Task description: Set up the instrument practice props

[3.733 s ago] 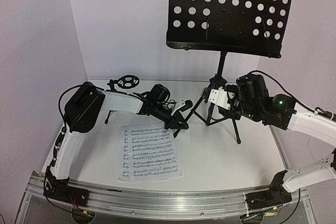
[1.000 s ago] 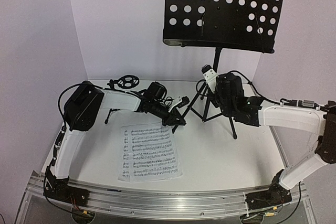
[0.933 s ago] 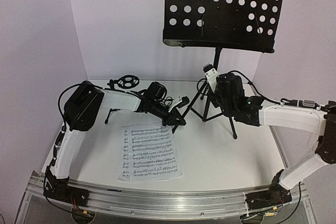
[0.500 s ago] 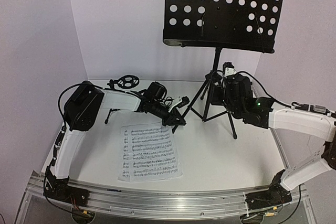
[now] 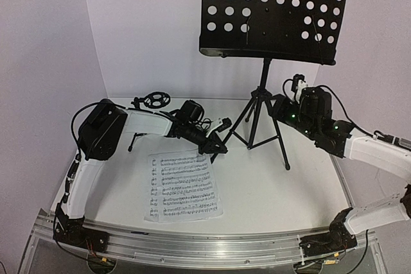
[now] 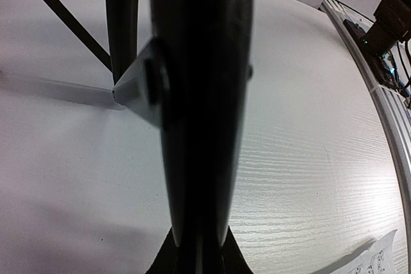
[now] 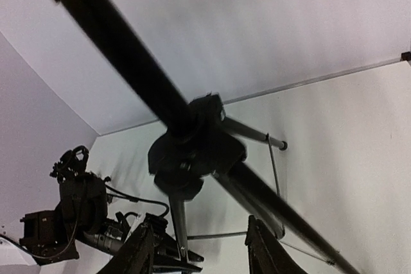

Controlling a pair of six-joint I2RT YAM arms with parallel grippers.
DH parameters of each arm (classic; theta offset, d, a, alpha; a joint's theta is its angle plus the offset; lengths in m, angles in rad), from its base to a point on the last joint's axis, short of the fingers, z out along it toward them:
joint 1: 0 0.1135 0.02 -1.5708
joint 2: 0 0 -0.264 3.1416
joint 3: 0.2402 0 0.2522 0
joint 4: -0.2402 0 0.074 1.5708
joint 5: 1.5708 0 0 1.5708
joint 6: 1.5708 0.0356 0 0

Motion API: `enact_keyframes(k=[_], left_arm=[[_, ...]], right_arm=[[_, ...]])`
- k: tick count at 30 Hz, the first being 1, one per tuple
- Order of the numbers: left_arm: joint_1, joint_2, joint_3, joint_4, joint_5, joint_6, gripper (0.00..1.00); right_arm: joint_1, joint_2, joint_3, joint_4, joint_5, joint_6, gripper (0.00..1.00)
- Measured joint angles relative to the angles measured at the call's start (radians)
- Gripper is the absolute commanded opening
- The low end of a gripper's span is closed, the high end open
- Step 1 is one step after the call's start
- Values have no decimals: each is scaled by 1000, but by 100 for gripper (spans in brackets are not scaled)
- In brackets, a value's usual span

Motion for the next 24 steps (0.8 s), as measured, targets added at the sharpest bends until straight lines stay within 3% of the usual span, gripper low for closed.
enact_keyframes(k=[5,11,24], left_arm=[[0,0,0,0,1,-1,0],[0,0,0,1,1,-1,0],[0,0,0,1,1,-1,0]], right_arm=[[-48,29,14,26,-74,152,52],[-47,96,42,38,-130,293,44],[-47,127,48,130,-108,471,37]])
